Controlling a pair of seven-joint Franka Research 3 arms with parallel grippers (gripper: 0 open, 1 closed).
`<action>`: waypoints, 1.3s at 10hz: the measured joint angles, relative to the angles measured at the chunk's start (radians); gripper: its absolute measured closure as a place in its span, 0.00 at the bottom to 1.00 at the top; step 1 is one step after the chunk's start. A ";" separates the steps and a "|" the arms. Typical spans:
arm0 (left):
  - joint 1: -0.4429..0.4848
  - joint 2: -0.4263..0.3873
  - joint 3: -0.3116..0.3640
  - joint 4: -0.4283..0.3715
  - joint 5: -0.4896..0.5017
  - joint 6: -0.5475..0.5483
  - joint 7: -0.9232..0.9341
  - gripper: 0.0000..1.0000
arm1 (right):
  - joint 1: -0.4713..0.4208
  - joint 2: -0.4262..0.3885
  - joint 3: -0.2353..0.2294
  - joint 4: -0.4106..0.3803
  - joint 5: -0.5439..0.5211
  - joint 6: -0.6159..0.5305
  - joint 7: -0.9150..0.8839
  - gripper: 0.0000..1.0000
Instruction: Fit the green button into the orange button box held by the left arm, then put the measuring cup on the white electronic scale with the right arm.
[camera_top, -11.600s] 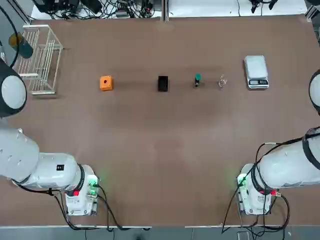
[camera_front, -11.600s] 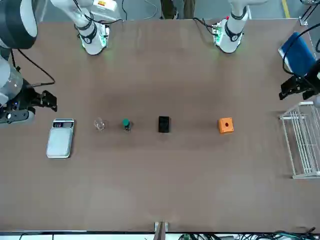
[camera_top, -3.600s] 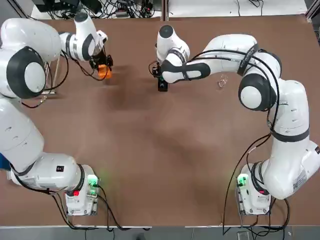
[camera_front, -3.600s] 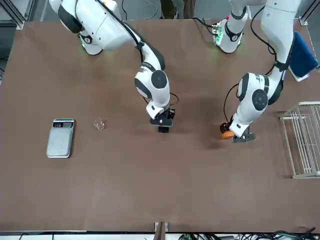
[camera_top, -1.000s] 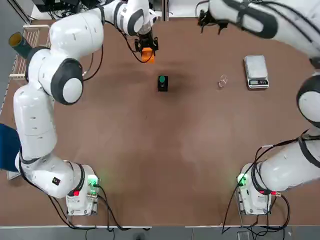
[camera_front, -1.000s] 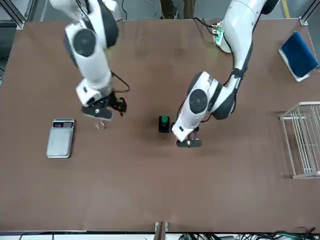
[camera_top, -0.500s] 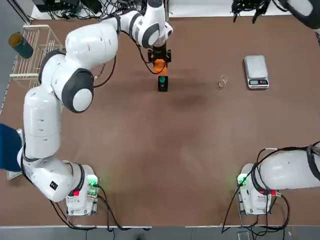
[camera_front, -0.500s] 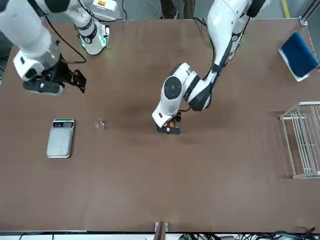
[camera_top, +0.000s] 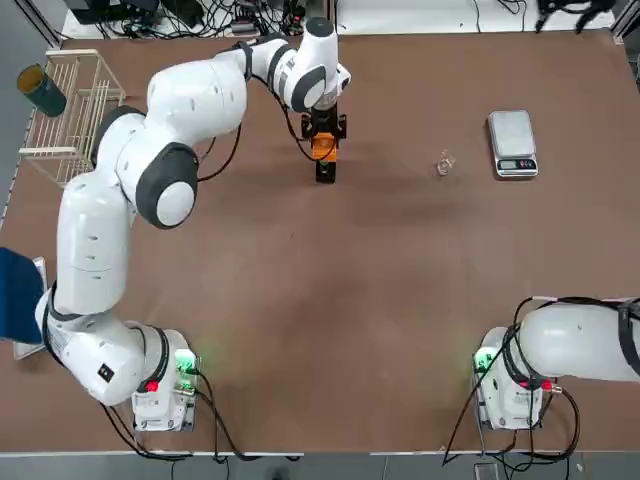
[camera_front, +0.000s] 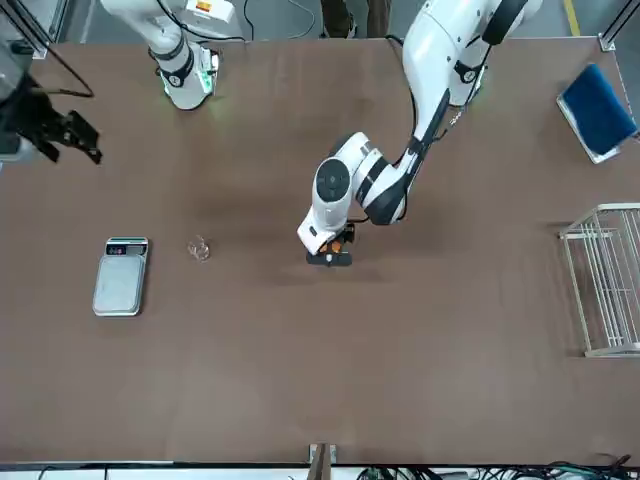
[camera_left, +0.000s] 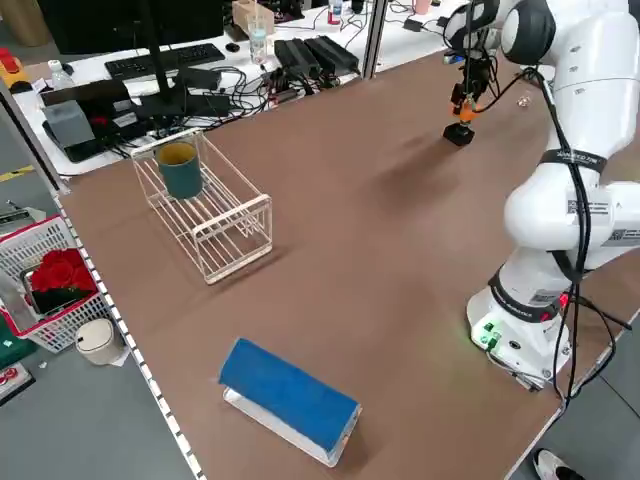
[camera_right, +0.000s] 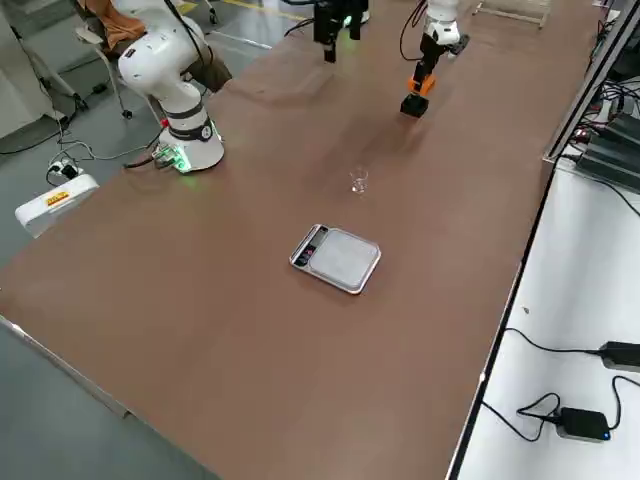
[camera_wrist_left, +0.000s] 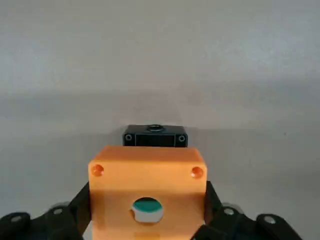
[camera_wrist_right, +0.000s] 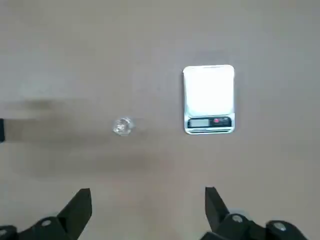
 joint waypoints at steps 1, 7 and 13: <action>-0.001 0.000 0.000 0.002 0.002 0.000 -0.022 0.13 | -0.022 -0.004 -0.004 0.013 0.001 -0.017 -0.035 0.00; -0.002 0.002 0.001 0.005 0.014 0.000 -0.044 0.13 | -0.021 0.034 0.022 0.019 0.001 -0.002 -0.020 0.00; -0.003 0.007 0.001 0.002 0.055 0.001 -0.080 0.13 | -0.016 0.241 0.043 0.168 0.004 0.055 0.046 0.00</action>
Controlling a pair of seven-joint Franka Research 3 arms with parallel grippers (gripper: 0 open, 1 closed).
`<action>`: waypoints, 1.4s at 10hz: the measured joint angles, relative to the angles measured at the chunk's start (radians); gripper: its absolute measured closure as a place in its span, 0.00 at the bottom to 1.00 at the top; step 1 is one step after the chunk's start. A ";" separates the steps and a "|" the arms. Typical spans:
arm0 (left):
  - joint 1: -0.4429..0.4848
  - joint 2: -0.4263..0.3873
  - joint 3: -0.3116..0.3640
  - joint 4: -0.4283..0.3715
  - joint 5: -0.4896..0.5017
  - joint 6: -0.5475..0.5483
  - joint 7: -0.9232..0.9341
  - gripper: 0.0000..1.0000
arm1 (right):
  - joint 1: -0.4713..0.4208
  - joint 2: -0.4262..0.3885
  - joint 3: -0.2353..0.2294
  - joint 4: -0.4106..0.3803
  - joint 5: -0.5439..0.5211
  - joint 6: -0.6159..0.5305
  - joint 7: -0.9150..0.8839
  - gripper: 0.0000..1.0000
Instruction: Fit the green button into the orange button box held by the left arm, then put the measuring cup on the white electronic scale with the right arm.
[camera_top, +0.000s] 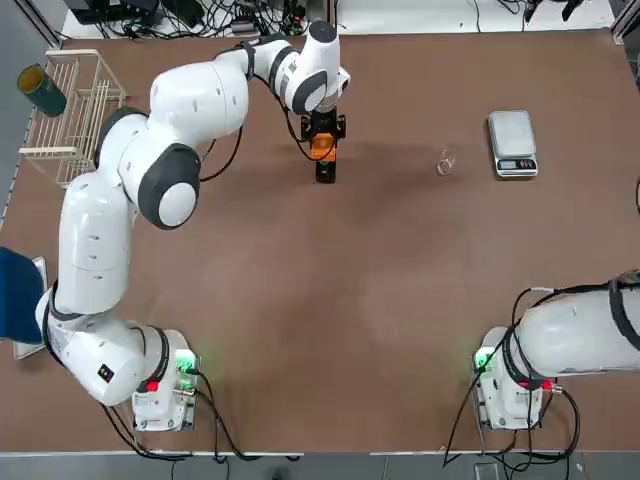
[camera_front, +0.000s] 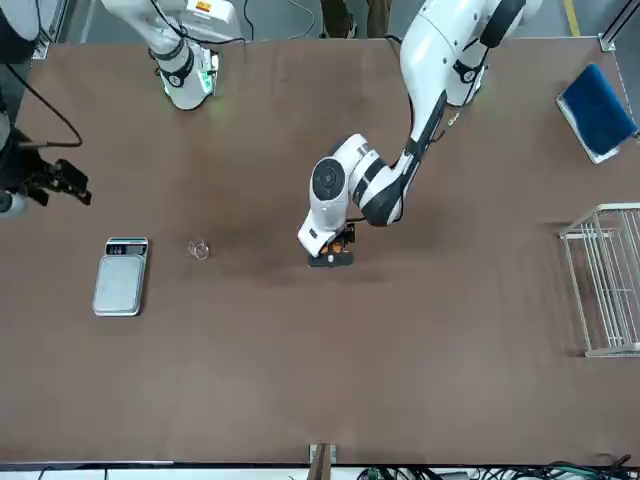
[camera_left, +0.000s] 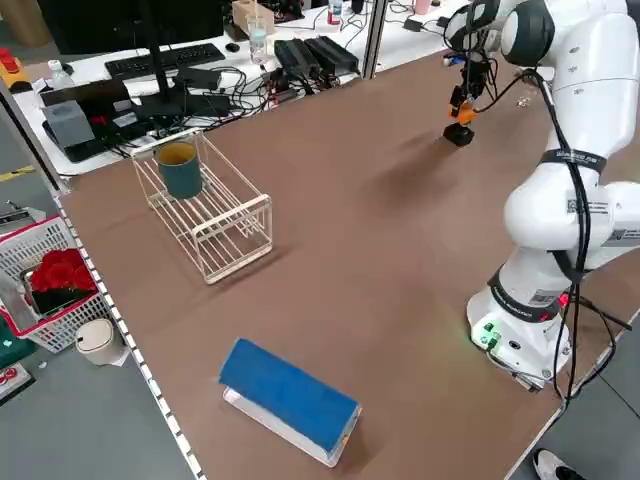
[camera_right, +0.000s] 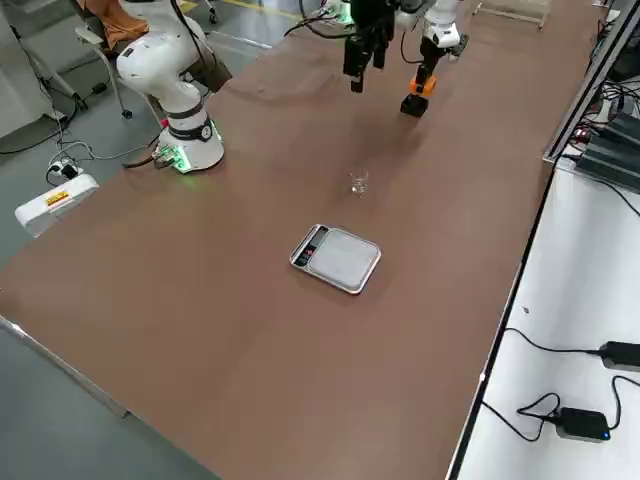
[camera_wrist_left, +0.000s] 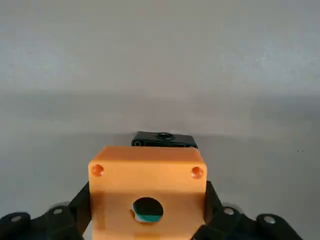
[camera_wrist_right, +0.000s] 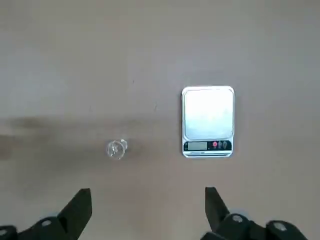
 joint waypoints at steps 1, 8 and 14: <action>0.000 0.000 0.000 0.000 0.000 0.000 0.000 0.13 | 0.011 0.023 0.009 0.008 0.002 0.001 0.050 0.00; -0.002 0.002 -0.001 -0.014 0.000 0.021 -0.004 0.13 | 0.076 0.088 0.099 -0.334 0.004 0.427 0.291 0.00; -0.009 0.002 -0.002 -0.016 0.000 0.039 -0.009 0.13 | 0.091 0.144 0.124 -0.605 0.004 0.758 0.359 0.01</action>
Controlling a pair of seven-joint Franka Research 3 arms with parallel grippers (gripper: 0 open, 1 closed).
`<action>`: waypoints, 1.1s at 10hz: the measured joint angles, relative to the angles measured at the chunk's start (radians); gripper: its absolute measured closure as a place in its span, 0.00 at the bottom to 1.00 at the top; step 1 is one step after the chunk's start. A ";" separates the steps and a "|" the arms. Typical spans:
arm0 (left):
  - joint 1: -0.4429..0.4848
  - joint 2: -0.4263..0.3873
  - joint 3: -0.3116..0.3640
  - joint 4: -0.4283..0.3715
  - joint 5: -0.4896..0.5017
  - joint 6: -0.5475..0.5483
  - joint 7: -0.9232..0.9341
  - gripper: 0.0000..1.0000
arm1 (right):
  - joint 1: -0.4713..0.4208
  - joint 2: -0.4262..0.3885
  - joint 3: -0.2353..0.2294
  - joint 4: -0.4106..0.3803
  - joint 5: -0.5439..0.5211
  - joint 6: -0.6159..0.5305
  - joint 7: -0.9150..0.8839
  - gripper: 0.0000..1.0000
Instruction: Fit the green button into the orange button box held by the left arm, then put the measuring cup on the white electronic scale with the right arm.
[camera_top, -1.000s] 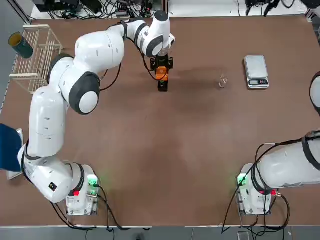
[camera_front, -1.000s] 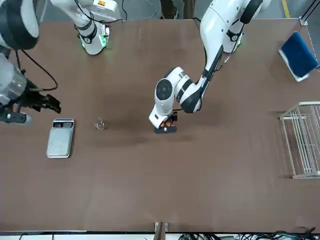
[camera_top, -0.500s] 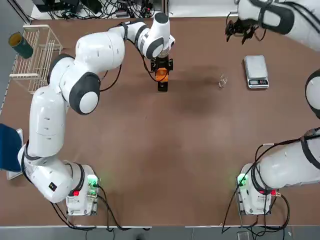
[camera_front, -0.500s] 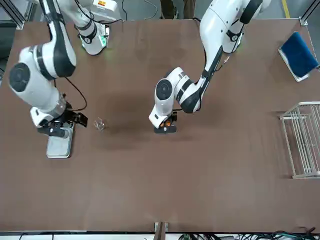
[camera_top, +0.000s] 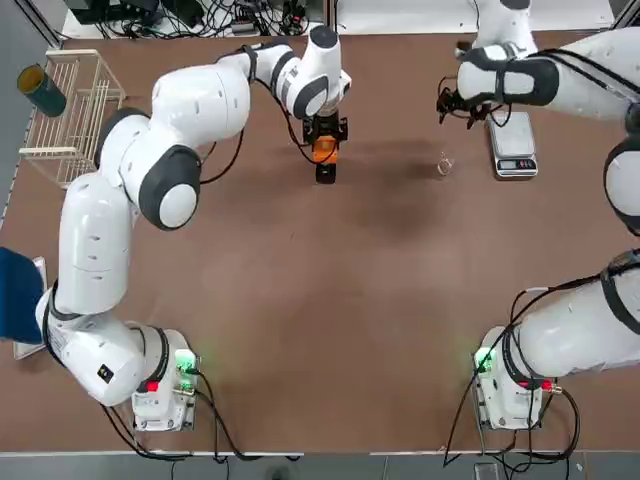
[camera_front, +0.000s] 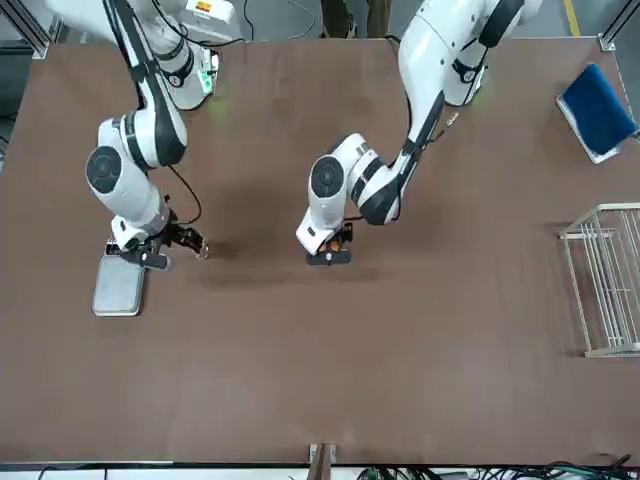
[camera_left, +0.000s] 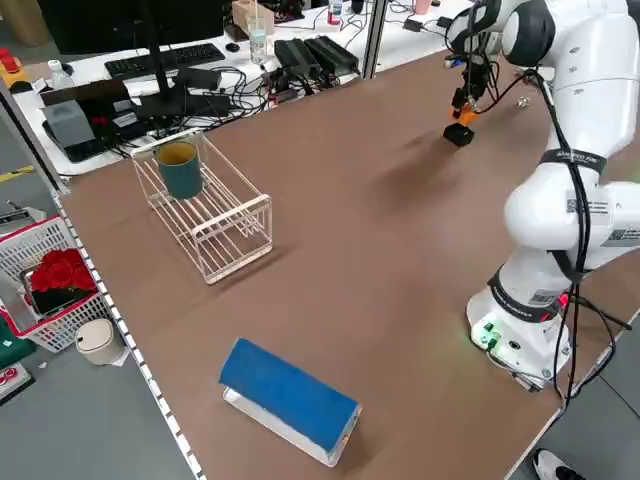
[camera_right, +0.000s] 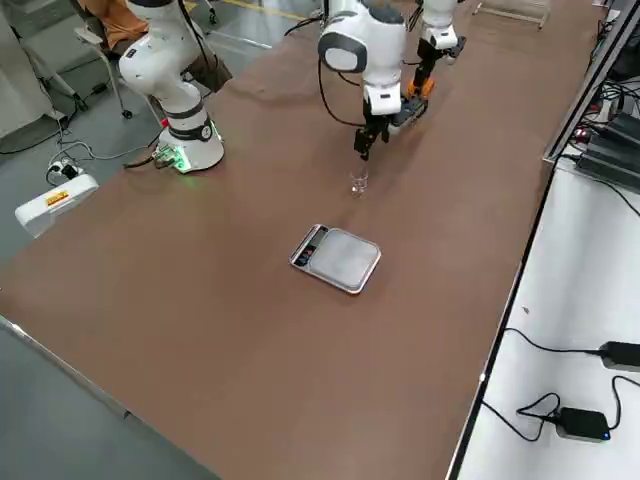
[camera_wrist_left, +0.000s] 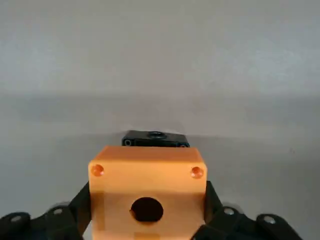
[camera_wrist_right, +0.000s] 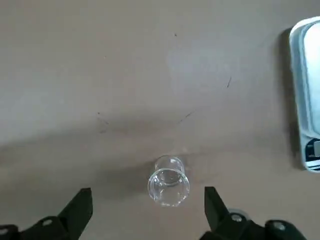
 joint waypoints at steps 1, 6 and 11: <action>-0.001 0.000 0.000 0.000 0.000 0.001 0.000 0.13 | 0.000 0.030 0.001 -0.015 0.001 0.044 0.003 0.03; -0.004 0.000 0.000 -0.004 0.000 0.002 -0.001 0.13 | 0.029 0.098 0.015 -0.018 0.002 0.094 0.076 0.26; -0.005 0.000 0.000 -0.006 0.000 0.002 -0.001 0.13 | 0.028 0.101 0.015 -0.040 0.002 0.092 0.079 0.42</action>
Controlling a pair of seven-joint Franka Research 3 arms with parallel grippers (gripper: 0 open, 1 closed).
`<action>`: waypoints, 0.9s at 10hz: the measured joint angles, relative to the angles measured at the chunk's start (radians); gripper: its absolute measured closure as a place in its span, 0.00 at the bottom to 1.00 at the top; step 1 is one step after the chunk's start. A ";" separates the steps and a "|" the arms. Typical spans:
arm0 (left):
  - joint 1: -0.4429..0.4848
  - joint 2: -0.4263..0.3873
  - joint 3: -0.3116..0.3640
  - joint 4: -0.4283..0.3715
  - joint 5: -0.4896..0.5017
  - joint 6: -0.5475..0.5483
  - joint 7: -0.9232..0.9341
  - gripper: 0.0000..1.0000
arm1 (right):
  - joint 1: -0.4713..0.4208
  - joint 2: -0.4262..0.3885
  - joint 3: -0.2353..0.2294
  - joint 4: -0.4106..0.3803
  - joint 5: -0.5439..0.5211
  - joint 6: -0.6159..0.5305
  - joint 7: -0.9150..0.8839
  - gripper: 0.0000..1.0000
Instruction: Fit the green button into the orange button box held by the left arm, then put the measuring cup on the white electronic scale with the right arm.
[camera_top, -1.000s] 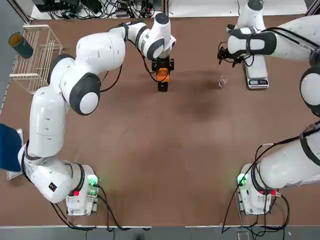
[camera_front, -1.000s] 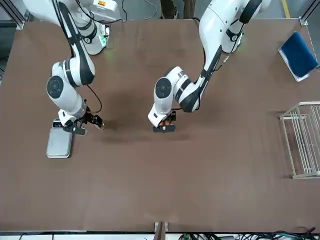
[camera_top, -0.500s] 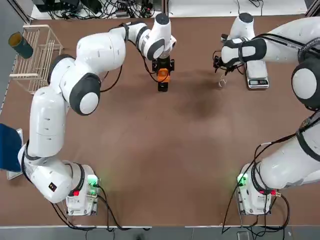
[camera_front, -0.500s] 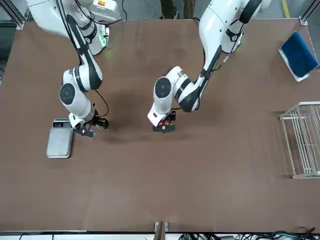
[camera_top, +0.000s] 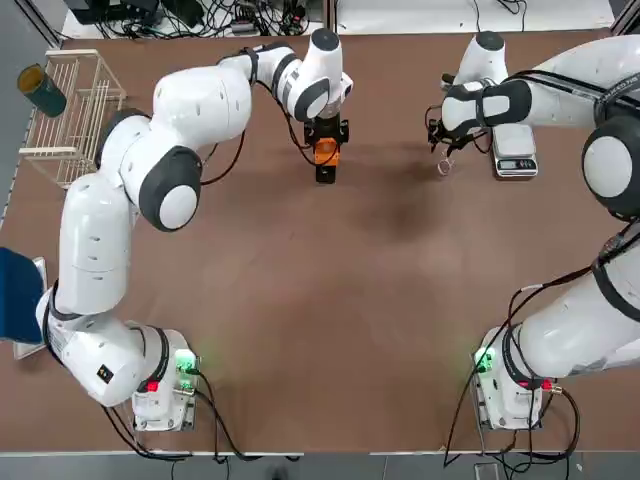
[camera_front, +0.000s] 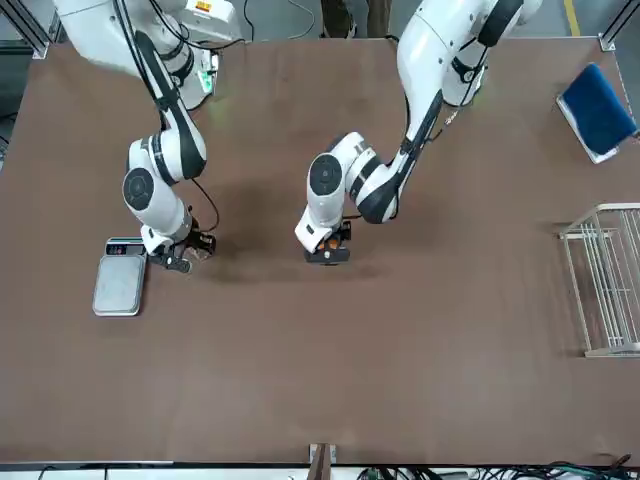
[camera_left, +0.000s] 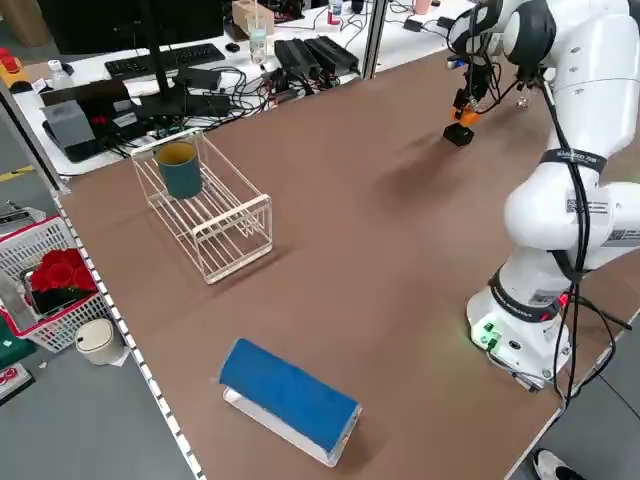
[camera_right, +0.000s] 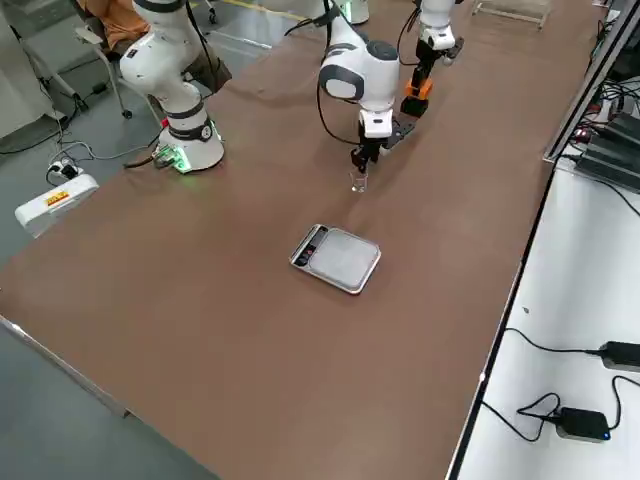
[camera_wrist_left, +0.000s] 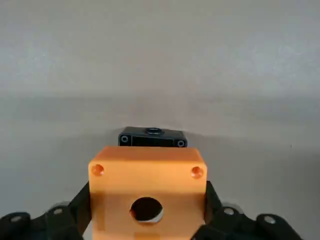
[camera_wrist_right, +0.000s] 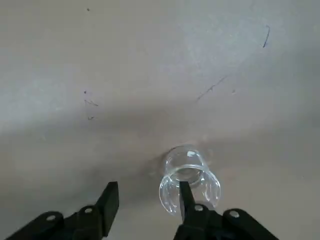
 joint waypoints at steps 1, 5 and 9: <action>0.000 0.000 0.000 0.000 0.000 0.000 0.000 0.13 | 0.000 0.000 0.000 -0.006 0.000 0.000 0.001 0.43; 0.004 -0.002 0.001 0.000 0.000 0.001 -0.001 0.13 | 0.000 0.001 0.000 -0.016 0.000 0.004 0.004 0.48; 0.005 -0.002 0.001 0.000 0.000 0.001 -0.002 0.13 | 0.000 0.019 0.000 -0.018 0.000 0.034 0.004 0.58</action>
